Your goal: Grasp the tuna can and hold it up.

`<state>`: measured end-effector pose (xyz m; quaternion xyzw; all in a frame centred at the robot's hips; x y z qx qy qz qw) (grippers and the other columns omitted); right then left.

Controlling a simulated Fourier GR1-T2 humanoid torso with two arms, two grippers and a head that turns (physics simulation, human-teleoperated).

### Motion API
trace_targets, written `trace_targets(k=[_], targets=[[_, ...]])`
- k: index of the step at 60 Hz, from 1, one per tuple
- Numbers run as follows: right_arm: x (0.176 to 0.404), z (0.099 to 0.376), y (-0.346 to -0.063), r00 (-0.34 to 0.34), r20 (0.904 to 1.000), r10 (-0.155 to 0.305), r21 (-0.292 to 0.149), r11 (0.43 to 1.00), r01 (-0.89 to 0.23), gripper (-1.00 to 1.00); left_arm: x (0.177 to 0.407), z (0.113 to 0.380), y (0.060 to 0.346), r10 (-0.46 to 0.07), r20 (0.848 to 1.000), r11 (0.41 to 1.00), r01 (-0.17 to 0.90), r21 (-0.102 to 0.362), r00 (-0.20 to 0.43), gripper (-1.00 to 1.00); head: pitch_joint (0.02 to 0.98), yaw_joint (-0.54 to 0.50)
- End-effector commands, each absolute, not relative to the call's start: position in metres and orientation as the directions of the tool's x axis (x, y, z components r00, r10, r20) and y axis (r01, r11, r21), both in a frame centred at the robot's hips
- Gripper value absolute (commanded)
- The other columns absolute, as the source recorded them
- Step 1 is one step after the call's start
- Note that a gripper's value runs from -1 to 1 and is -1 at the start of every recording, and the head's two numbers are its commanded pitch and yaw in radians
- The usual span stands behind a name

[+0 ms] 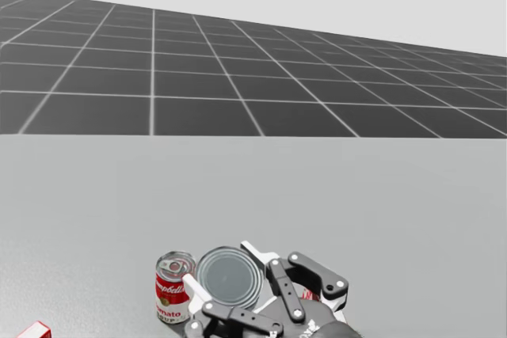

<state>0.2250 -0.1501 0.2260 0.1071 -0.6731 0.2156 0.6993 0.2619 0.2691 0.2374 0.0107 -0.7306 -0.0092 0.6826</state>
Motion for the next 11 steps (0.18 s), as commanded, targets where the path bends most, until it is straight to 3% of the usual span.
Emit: trace_targets(k=[1, 11], targets=[[0.239, 0.277, -0.153, -0.108, 0.9849, 0.135, -0.163, 0.935, -0.315, 0.95, 0.261, 0.238, 0.270, -0.025, 0.997, 1.000, -0.005, 0.025, -0.070, -1.00, 0.482, -0.27], [0.241, 0.321, -0.153, -0.213, 0.9691, 0.124, -0.184, 0.938, -0.293, 0.95, 0.261, 0.238, 0.271, -0.023, 0.997, 1.000, -0.007, 0.023, -0.072, -1.00, 0.480, -0.26]])
